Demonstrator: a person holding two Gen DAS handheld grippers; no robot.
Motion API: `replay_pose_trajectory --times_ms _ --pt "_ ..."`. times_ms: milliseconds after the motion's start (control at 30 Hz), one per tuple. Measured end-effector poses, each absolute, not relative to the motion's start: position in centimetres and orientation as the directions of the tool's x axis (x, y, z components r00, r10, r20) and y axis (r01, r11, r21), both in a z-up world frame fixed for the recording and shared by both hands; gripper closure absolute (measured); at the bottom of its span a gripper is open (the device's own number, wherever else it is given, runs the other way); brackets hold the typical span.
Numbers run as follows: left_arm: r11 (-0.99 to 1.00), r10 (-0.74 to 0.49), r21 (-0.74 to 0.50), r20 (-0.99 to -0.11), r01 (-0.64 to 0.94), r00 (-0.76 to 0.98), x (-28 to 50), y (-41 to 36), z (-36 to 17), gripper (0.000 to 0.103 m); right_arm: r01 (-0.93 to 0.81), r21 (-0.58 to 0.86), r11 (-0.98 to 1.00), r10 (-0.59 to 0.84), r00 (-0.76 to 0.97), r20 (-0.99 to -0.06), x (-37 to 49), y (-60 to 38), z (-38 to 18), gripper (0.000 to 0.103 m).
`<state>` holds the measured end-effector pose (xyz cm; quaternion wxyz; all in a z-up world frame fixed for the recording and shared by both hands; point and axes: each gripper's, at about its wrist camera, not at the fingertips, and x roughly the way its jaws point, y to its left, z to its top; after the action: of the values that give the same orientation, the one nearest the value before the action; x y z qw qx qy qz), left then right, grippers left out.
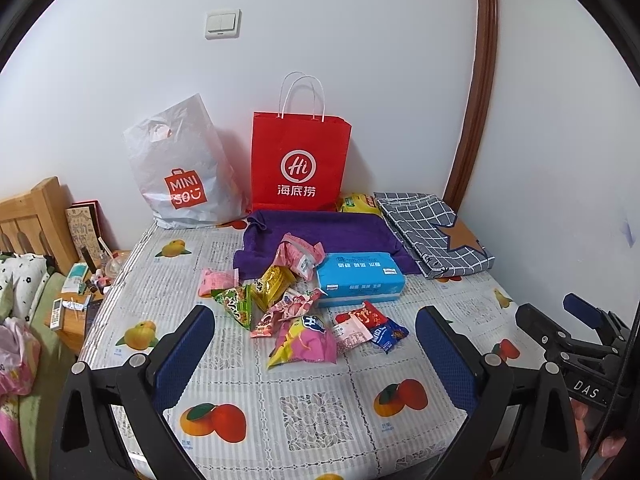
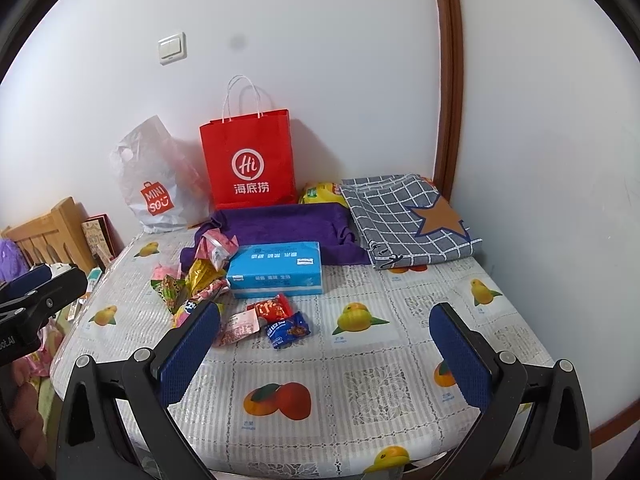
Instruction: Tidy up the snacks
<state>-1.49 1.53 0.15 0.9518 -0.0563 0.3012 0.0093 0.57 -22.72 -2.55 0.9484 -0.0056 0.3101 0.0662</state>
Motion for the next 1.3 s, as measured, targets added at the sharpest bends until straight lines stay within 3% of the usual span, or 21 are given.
replay_pose_trajectory --times_ms 1300 --pt "0.994 -0.018 -0.096 -0.567 -0.044 0.824 -2.08 1.14 0.31 0.002 -0.119 0.036 0.992 0.118 0.811 -0.573 -0.21 -23.14 -2.3 0.0"
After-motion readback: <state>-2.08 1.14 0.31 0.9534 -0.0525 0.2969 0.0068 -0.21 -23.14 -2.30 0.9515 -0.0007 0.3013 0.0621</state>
